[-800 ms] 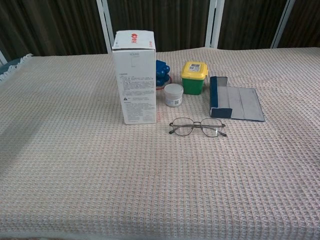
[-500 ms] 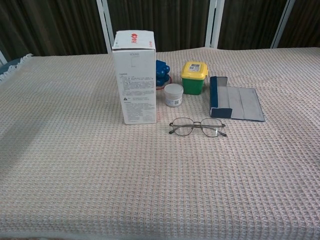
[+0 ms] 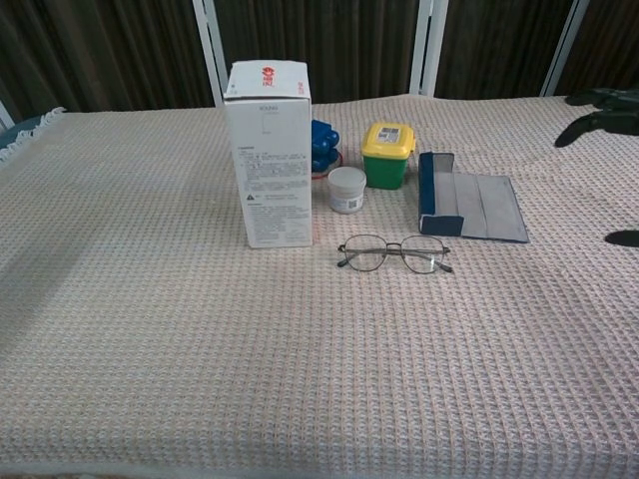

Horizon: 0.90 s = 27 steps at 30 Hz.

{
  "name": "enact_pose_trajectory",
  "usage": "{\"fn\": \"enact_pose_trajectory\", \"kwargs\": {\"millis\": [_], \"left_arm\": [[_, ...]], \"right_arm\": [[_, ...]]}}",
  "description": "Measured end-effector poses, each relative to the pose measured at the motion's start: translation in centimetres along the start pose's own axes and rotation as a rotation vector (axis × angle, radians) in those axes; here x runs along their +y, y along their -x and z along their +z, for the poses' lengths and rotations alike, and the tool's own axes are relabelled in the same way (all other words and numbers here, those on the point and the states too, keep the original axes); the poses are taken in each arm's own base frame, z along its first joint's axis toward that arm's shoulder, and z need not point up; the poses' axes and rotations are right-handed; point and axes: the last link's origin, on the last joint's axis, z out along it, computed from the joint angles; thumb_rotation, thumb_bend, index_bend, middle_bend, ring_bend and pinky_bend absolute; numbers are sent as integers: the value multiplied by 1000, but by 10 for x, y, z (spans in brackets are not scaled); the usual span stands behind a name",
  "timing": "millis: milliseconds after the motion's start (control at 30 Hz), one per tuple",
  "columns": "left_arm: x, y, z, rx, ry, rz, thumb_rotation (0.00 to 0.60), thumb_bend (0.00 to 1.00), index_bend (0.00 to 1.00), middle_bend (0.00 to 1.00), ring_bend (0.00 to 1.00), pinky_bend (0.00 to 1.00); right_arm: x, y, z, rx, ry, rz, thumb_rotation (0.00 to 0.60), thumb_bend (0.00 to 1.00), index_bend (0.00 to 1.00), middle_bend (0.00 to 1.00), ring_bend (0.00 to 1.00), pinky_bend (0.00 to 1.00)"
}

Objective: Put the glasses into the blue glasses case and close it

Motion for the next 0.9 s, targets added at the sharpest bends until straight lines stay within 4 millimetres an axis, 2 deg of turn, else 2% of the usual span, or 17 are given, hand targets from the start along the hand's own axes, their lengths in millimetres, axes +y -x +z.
{"fn": "enact_pose_trajectory", "kwargs": {"millis": [133, 233, 533, 700, 900], "left_arm": [[-1, -3, -2, 4, 6, -20, 600, 410, 0, 0, 0, 1], [-3, -4, -3, 6, 11, -29, 600, 411, 0, 0, 0, 1], [-7, -7, -7, 8, 11, -46, 600, 403, 0, 0, 0, 1], [-8, -8, -7, 9, 6, -49, 600, 402, 0, 0, 0, 1], [-9, -8, -8, 7, 3, -48, 600, 402, 0, 0, 0, 2]], "right_arm": [[-36, 4, 35, 11, -31, 16, 600, 401, 523, 49, 0, 0], [-53, 8, 56, 2, -23, 18, 600, 402, 552, 67, 0, 0], [-82, 26, 103, -74, 14, -7, 600, 443, 577, 79, 0, 0], [-98, 35, 115, -116, -2, -8, 600, 444, 576, 80, 0, 0], [-113, 42, 115, -142, -43, -34, 600, 443, 577, 82, 0, 0]]}}
